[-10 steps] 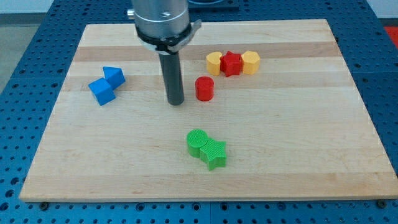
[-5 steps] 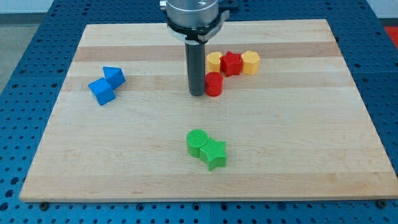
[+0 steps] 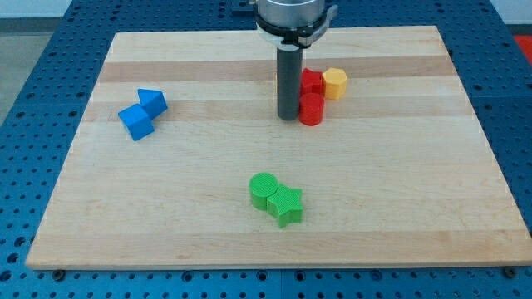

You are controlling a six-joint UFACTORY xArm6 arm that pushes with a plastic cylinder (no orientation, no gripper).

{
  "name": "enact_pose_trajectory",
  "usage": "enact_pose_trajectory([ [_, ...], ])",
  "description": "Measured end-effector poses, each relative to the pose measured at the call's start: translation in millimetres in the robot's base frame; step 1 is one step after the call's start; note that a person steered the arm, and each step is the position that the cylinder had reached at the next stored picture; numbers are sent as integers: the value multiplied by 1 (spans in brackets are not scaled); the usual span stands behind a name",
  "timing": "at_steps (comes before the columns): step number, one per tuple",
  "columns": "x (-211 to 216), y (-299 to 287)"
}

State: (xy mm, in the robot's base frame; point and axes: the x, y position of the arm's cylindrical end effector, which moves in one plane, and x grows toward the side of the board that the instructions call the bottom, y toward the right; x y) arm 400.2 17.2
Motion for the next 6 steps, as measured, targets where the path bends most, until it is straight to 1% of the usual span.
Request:
enact_pose_trajectory([
  [2,17,0],
  [4,8,16],
  [5,10,18],
  [6,22,20],
])
